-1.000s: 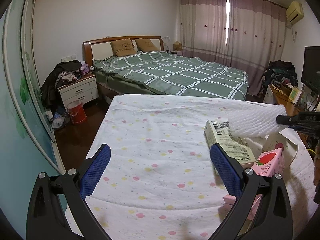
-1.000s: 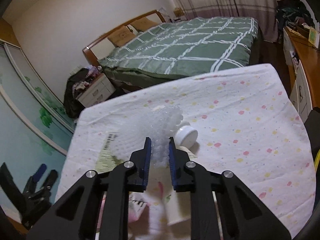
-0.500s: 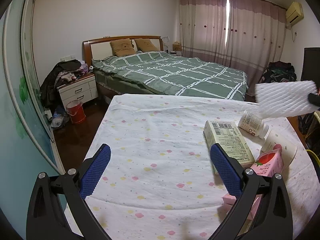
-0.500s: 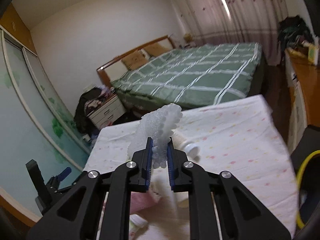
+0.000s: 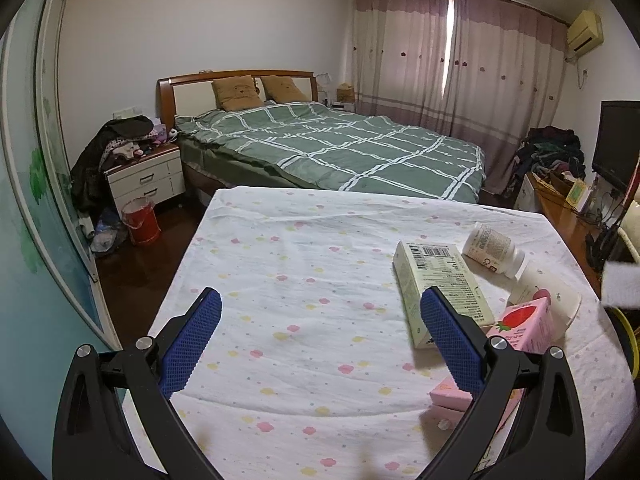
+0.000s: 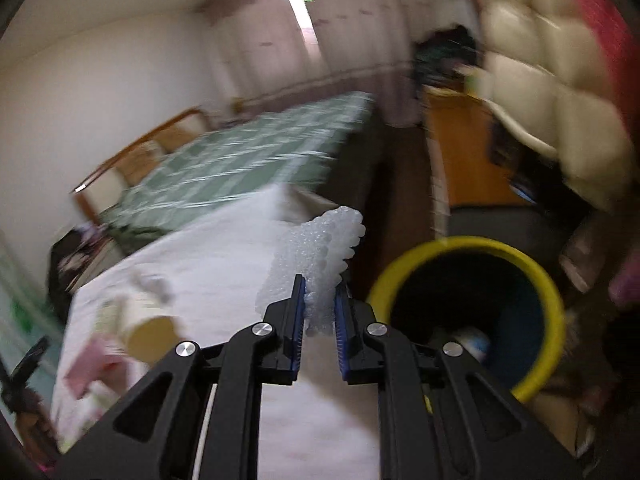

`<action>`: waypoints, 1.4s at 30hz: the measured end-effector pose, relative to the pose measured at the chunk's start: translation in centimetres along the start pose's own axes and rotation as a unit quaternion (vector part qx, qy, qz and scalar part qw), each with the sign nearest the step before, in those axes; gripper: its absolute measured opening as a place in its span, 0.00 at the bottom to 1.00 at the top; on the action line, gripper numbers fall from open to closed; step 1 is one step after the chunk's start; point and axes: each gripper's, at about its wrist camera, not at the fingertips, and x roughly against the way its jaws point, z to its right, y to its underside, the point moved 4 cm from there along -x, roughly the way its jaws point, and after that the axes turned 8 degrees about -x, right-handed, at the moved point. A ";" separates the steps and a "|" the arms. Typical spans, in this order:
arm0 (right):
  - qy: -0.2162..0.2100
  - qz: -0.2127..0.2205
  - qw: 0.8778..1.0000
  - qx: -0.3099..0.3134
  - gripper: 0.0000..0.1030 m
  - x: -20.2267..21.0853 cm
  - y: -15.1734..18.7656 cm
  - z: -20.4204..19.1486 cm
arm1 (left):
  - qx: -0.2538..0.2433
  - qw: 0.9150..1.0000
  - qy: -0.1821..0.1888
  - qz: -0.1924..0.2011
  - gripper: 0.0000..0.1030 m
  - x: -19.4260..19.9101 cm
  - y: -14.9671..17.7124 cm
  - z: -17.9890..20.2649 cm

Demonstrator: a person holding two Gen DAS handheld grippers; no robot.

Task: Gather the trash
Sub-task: 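Carry the foam net over the bin and open the right gripper, then grasp the green-labelled coconut-water bottle with the left gripper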

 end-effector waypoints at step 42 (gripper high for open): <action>0.115 -0.005 0.993 -0.029 0.37 -0.8 0.6 10.5 | -0.079 0.992 0.095 -0.037 0.95 7.7 2.0 7.6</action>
